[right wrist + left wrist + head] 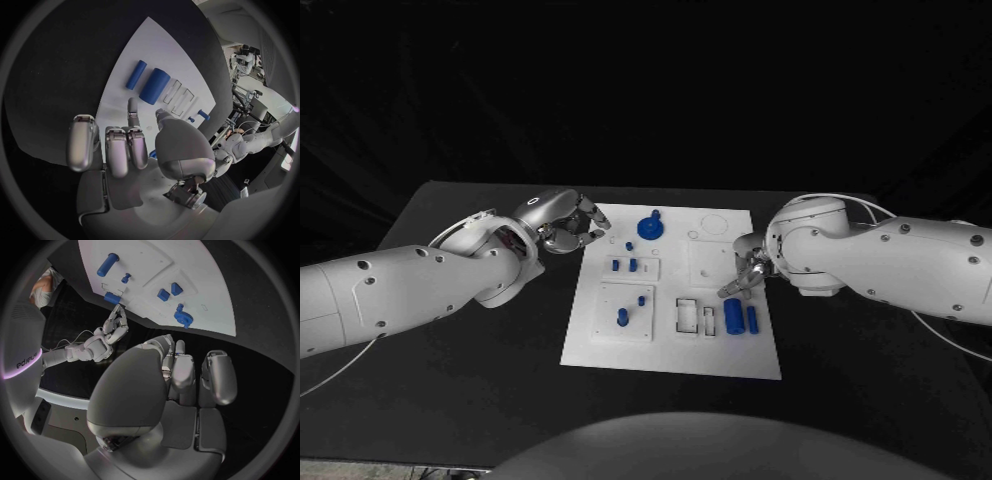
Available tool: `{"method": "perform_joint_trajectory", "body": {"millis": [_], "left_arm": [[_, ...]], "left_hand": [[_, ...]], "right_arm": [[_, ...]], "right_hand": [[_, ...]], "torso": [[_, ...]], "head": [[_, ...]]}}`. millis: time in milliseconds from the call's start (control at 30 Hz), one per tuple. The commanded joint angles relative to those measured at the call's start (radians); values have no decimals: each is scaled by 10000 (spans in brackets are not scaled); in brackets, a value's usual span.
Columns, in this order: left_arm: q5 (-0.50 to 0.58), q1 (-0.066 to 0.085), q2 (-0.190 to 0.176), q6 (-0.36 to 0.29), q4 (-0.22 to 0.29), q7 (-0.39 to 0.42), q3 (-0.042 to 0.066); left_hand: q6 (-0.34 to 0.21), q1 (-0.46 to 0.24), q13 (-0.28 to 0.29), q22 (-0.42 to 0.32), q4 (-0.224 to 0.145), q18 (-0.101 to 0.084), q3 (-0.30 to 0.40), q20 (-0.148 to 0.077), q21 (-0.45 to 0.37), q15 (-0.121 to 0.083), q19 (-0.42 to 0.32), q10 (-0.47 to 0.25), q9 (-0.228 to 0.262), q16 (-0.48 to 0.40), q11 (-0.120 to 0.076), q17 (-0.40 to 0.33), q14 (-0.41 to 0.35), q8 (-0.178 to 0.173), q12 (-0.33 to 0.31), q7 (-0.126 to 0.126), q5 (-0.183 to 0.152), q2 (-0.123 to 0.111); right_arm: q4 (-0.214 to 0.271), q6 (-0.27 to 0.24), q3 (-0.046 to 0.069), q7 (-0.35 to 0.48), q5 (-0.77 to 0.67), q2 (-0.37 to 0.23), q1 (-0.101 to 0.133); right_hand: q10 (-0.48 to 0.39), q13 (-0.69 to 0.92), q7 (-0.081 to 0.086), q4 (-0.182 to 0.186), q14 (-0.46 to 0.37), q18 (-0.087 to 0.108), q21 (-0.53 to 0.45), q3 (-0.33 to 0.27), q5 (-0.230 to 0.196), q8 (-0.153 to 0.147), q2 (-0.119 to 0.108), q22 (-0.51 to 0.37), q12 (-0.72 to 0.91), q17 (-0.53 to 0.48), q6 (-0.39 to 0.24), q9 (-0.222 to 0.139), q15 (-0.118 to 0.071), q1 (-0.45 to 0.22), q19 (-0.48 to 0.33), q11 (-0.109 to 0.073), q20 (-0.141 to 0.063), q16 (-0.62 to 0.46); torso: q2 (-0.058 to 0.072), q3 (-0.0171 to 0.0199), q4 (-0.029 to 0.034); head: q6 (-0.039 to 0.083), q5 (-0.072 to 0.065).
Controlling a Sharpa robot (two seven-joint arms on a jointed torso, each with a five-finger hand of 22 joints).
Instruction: Assemble the parts on the task board
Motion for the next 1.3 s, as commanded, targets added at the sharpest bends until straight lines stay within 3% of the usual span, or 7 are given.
{"method": "perform_joint_trajectory", "body": {"millis": [33, 367, 1067, 1200, 1300], "left_arm": [[21, -13, 21, 136, 29, 1, 4], [17, -16, 41, 170, 24, -59, 4], [12, -19, 37, 269, 38, -137, 4], [7, -20, 33, 277, 43, -159, 4], [4, -20, 29, 279, 50, -172, 4]], "left_hand": [[63, 98, 8, 1905, 37, 79, 21, 88, -28, 2, -13, 67, 17, -17, 12, 16, -70, 50, 52, 14, 30, 29], [63, 97, 7, 1905, 39, 79, 19, 89, -29, 3, -14, 69, 19, -19, 15, 13, -72, 53, 53, 17, 35, 30], [63, 97, 7, 1905, 39, 79, 19, 89, -29, 3, -14, 69, 19, -19, 15, 13, -72, 53, 53, 17, 35, 30], [63, 96, 7, 1904, 39, 80, 19, 90, -31, 4, -14, 69, 20, -20, 16, 12, -73, 54, 53, 17, 36, 30], [62, 90, 5, 1900, 44, 82, 13, 92, -45, 7, -21, 70, 23, -25, 22, 2, -77, 59, 55, 23, 41, 30]], "right_arm": [[-55, 322, -4, -112, -29, 46, -60], [-174, 345, -4, -90, 234, 145, -169], [-349, 288, -4, -57, 272, 262, -323], [-392, 242, -4, -52, 289, 284, -360], [-411, 228, -4, -52, 289, 306, -388]], "right_hand": [[1039, 2627, 15, -32, 1078, -46, -64, 15, 24, -66, -42, 1785, 37, 2630, 16, 13, -63, 58, -103, -78, 8, 34], [1039, 2627, 25, -86, 1078, -18, -197, 67, 168, -122, -55, 1745, 37, 2630, -13, 32, -51, 84, -187, -65, 16, 34], [1039, 2627, 74, -149, 1078, 62, -577, 132, 18, -246, -55, 1630, 37, 2630, -120, 56, -13, 84, -424, -23, 47, 34], [1039, 2627, 77, -274, 1078, 79, -672, 253, 222, -295, -8, 1606, 37, 2630, -136, 86, -3, 195, -480, -15, 63, 34], [1039, 2627, 74, -423, 1078, 96, -758, 372, 625, -340, -24, 1585, 37, 2630, -147, 114, -5, 311, -523, -17, 66, 34]], "torso": [[-18, -14, 18], [-50, -34, 53], [-99, -73, 94], [-117, -82, 111], [-125, -88, 120]], "head": [[2, 18], [2, 22], [2, 33], [2, 23], [2, 15]]}}
